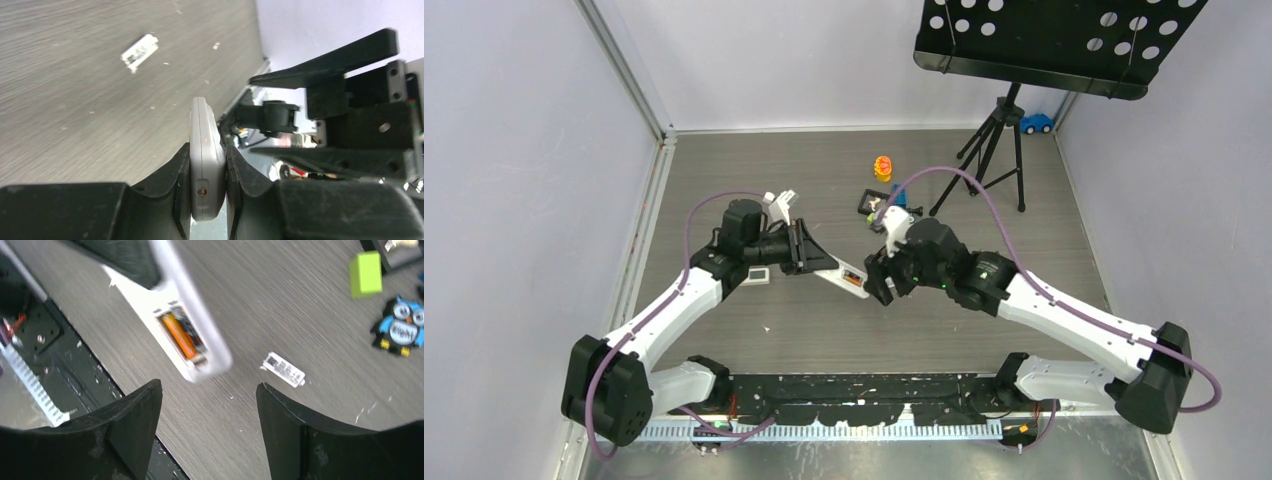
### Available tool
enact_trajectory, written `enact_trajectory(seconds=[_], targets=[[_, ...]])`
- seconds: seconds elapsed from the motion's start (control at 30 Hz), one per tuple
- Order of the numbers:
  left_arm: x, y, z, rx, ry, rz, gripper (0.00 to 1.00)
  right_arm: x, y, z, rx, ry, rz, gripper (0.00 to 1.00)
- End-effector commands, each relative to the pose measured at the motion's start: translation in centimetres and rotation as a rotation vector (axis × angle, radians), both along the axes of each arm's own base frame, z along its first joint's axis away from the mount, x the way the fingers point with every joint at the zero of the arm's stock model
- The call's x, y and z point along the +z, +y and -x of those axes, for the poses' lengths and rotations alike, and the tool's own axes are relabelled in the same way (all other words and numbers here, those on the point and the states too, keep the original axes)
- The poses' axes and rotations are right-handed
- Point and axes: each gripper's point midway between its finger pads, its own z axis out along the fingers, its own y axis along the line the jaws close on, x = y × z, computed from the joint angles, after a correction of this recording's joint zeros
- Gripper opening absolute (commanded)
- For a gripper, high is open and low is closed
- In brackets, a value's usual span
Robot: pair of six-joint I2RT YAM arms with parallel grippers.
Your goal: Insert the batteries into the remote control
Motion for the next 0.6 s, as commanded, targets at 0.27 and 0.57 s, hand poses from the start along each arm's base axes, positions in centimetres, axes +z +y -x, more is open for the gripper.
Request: enact_trajectory(seconds=[0.27, 0.57], targets=[[-4.3, 2.6, -2.5, 0.195, -0.086, -0.14, 0.0, -6.6, -7.0, -6.5, -0.964, 0.403, -0.157, 0.54], [-5.4, 2.4, -3.0, 0.217, -0.104, -0.109, 0.0, -13.0, -5.5, -8.3, -1.183, 0.436, -0.011, 0.54]])
